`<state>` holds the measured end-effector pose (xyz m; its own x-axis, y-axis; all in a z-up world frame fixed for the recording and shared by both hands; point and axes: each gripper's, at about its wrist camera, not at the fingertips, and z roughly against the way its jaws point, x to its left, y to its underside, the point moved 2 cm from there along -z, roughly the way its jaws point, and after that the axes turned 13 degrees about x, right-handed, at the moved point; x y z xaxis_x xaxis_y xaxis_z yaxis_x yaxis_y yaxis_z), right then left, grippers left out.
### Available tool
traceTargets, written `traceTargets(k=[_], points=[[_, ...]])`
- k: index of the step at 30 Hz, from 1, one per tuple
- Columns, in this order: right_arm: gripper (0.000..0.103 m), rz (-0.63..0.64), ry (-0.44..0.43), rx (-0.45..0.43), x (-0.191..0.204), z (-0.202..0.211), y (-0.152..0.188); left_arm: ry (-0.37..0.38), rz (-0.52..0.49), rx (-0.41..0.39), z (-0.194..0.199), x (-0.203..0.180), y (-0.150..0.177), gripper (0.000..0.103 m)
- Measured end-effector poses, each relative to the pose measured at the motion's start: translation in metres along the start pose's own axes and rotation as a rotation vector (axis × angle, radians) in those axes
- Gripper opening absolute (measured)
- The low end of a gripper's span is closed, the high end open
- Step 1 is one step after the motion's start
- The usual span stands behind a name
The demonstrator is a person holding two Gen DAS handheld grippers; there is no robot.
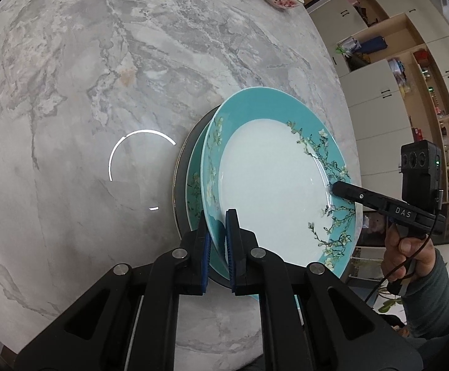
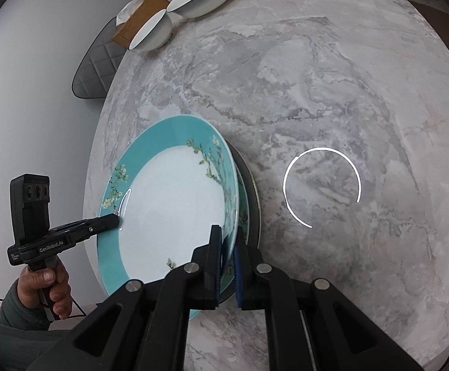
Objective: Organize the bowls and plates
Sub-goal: 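Lift the smaller teal plate with the left gripper onto the plate stack, then open the left gripper to release the plate on the stack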
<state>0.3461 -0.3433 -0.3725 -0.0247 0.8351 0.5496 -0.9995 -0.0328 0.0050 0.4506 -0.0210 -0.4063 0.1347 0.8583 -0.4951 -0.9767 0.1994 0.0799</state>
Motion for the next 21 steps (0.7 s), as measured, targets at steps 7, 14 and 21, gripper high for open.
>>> traceTargets(k=[7,14,21], points=[[0.01,0.036,0.075,-0.001,0.006,-0.005,-0.002,-0.002,0.021,0.001,-0.005,0.002,0.0,0.008],[0.014,0.079,0.195,0.003,0.011,-0.008,-0.002,-0.001,0.03,0.002,-0.011,0.0,0.0,0.008],[0.066,0.106,0.236,-0.002,0.017,-0.01,-0.002,0.001,0.049,-0.003,-0.009,0.0,0.003,0.018]])
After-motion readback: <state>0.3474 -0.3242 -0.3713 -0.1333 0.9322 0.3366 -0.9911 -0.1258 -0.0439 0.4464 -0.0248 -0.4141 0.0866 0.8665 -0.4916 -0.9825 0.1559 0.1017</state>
